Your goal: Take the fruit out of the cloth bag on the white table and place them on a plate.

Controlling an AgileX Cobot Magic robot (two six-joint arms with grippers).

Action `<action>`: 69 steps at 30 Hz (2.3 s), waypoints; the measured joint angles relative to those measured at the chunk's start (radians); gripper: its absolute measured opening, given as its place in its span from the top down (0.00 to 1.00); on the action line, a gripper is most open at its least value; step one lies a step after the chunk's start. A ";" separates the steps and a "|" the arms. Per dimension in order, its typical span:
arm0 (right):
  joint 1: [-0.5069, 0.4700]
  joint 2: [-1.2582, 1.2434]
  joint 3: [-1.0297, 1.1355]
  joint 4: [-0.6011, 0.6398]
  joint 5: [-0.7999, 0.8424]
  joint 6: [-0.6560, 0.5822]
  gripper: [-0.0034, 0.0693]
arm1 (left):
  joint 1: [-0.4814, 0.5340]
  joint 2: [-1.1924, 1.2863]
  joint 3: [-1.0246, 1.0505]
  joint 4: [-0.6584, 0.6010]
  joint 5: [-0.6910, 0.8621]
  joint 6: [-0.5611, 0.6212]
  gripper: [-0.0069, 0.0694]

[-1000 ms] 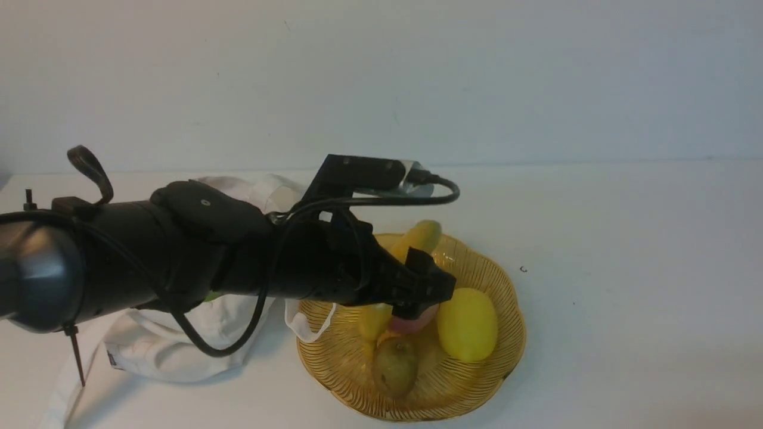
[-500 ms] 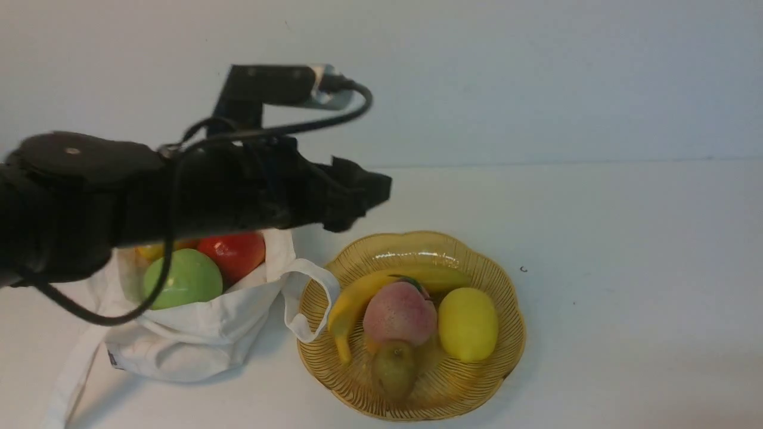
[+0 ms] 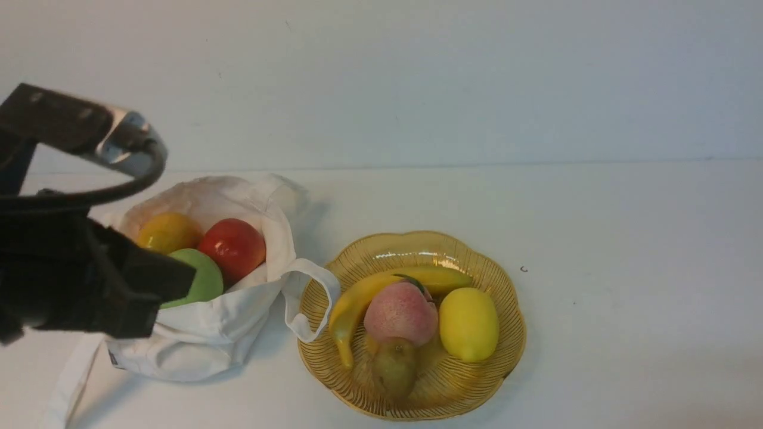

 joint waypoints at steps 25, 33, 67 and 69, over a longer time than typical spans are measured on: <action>0.000 0.000 0.000 0.000 0.000 0.007 0.97 | 0.003 -0.829 0.806 -0.578 -0.628 0.092 0.92; 0.000 0.000 0.000 0.000 0.000 0.008 0.97 | 0.003 -0.829 0.846 -0.589 -0.669 0.102 0.92; 0.000 0.000 0.000 0.000 0.000 0.008 0.97 | 0.057 -0.970 0.950 0.545 -0.610 -0.553 0.92; 0.000 0.000 0.000 0.000 0.000 0.008 0.97 | 0.057 -0.970 0.950 0.545 -0.610 -0.552 0.92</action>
